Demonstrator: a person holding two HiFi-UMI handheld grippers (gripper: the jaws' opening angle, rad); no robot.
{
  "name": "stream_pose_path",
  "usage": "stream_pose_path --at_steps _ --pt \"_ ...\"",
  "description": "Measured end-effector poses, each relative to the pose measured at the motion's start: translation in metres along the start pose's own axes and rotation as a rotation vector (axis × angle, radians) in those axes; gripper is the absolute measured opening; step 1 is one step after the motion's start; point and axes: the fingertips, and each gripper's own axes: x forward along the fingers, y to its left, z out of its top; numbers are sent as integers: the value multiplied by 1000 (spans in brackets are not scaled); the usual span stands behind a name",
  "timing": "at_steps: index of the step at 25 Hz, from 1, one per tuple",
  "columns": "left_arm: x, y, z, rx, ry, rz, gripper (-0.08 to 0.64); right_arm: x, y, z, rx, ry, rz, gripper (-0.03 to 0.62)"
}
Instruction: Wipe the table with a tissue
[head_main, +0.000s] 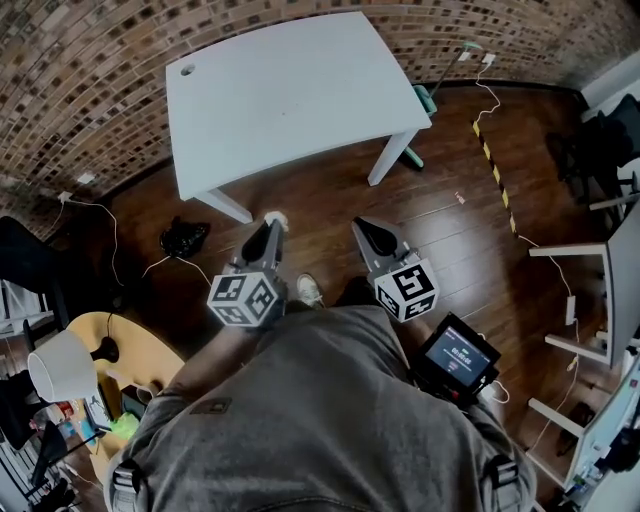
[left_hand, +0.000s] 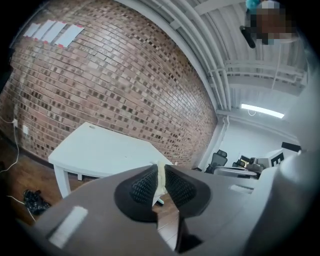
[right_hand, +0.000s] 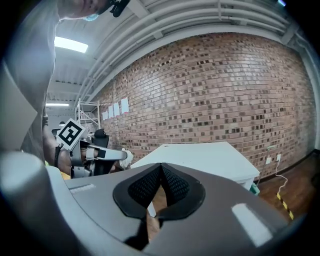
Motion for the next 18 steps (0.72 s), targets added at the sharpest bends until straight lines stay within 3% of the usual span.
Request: stream_pose_path --at_steps 8,18 --pt "43 6 18 10 14 8 41 25 -44 15 4 1 -8 12" --pt "131 -12 41 10 3 110 41 66 -137 42 -1 10 110 12"
